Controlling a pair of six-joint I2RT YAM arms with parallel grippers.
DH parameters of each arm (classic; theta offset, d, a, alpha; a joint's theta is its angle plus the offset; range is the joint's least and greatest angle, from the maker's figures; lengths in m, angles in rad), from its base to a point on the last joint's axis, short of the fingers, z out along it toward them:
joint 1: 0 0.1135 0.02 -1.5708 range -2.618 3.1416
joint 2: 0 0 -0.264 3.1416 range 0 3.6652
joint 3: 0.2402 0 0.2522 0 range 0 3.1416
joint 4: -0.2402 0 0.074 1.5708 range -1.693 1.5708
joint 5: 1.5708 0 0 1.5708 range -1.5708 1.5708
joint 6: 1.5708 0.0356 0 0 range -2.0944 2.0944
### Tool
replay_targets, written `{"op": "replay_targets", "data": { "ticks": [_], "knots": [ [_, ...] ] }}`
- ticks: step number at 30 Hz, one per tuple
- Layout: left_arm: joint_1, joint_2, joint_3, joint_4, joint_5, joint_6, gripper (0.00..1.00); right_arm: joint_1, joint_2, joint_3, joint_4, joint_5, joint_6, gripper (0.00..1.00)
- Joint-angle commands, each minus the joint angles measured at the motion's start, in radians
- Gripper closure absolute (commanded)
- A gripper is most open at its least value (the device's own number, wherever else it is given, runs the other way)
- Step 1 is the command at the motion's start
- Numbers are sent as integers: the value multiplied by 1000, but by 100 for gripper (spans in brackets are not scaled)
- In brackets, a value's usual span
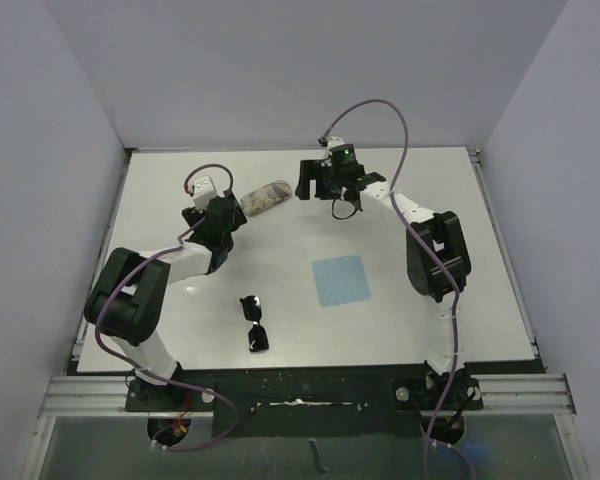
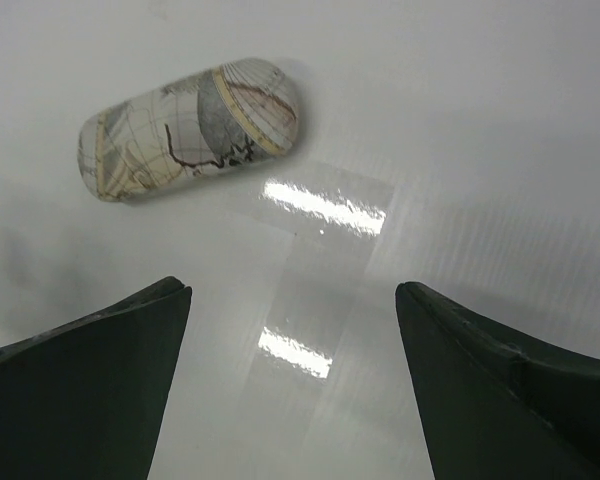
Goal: Organize the sunglasses
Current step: Pick up the sunglasses case from the center of the board.
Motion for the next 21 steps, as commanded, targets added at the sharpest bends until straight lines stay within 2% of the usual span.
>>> {"op": "replay_targets", "data": {
  "ticks": [1,3,11,18,19,21],
  "knots": [
    [-12,62,124,-1,6,58,20,-8,-156,-146,101,6,2,12],
    [-20,96,191,-16,15,103,20,-8,-226,-239,135,24,5,12],
    [-39,248,428,-97,15,103,20,-43,-449,-460,176,13,5,9],
    [-28,294,491,-117,15,103,20,-96,-543,-531,199,-43,22,8],
    [-25,301,504,-123,205,389,19,-101,-553,-539,202,-47,24,8],
    [-21,324,530,-137,246,452,19,-114,-568,-551,205,-61,28,8]
  ]
}}
